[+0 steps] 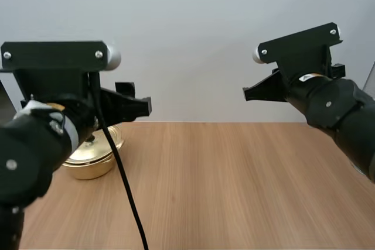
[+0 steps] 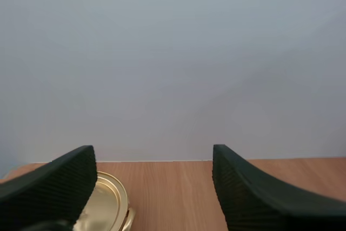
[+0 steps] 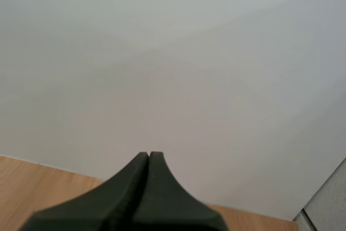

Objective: Open the pot, put the car inside, and close it

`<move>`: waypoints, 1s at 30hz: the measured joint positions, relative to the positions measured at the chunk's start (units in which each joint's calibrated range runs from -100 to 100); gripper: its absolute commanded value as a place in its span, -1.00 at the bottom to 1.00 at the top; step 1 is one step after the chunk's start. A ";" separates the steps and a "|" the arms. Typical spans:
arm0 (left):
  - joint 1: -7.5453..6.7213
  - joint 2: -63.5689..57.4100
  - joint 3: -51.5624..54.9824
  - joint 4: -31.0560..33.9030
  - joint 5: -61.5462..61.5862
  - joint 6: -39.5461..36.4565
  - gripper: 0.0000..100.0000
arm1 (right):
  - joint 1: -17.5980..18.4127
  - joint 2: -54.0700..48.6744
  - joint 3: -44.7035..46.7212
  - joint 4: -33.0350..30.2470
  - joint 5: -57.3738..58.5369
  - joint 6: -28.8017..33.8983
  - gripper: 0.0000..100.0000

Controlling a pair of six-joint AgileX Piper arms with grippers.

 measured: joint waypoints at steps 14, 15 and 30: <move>-10.84 -9.82 20.71 23.63 -27.74 -18.87 1.00 | -1.36 -26.54 16.77 0.70 29.30 2.29 -1.00; -10.39 -10.18 22.08 25.46 -27.44 -20.44 1.00 | -1.63 -28.04 17.18 0.31 30.15 3.47 -1.00; -9.69 -16.38 34.20 37.70 -18.49 -32.55 1.00 | -2.43 -36.28 29.74 -12.83 29.74 20.95 -1.00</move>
